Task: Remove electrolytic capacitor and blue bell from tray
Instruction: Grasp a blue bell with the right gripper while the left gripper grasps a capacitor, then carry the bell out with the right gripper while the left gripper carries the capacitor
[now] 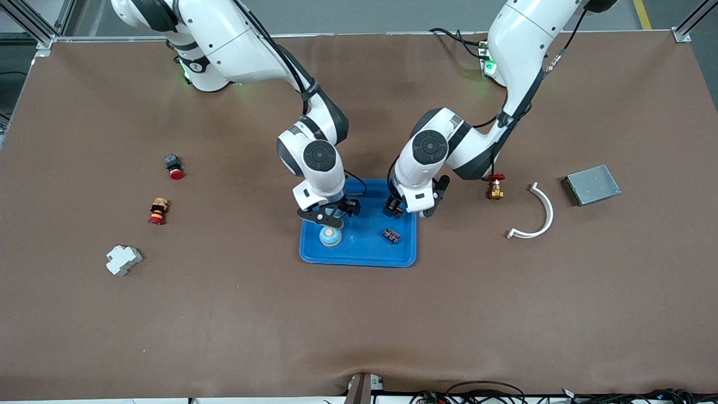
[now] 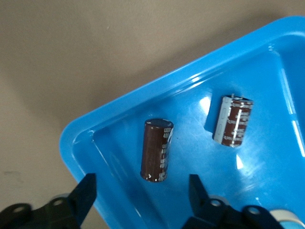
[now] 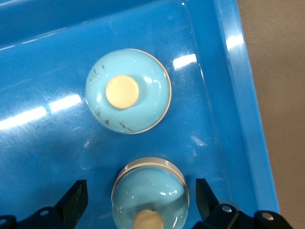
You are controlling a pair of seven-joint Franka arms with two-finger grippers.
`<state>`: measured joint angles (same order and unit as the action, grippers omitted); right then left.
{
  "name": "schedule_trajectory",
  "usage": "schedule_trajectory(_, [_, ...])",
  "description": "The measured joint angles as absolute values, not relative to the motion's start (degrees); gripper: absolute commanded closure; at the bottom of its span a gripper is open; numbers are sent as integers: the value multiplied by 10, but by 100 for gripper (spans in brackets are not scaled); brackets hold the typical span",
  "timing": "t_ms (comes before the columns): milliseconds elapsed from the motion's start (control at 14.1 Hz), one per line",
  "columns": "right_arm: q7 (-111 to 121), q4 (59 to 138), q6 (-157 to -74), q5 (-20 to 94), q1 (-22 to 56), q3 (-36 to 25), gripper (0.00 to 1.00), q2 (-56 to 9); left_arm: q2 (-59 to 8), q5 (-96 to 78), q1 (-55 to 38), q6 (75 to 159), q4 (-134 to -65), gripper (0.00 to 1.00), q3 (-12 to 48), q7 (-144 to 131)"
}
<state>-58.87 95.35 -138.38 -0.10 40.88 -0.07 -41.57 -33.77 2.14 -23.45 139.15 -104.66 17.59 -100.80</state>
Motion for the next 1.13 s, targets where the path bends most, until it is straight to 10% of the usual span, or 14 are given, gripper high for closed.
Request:
schedule_trajectory(142, [-589,951,-1384,-1,409,-1,94,-417,-354,23,-236,1398,-1042,36,176,-1013])
schedule_trajectory(212, [-589,951,-1384,-1,409,-1,100,-417,-360,23,-236,1400,-1040,37,176,-1014])
schedule_trajectory(637, [-590,945,-1382,-1,414,-1,100,-418,-376,43,-239,1422,-1032,44,163,-1022])
schedule_trajectory(850, [-590,913,-1340,-1,414,-1,100,-417,-386,48,-240,1423,-1025,65,161,-1025])
schedule_trajectory(991, [-589,880,-1291,-1,413,-5,100,-414,-391,48,-241,1423,-1019,96,161,-1025])
schedule_trajectory(1133, [-564,861,-1250,-1,405,-9,100,-401,-392,49,-241,1423,-1017,100,161,-1025])
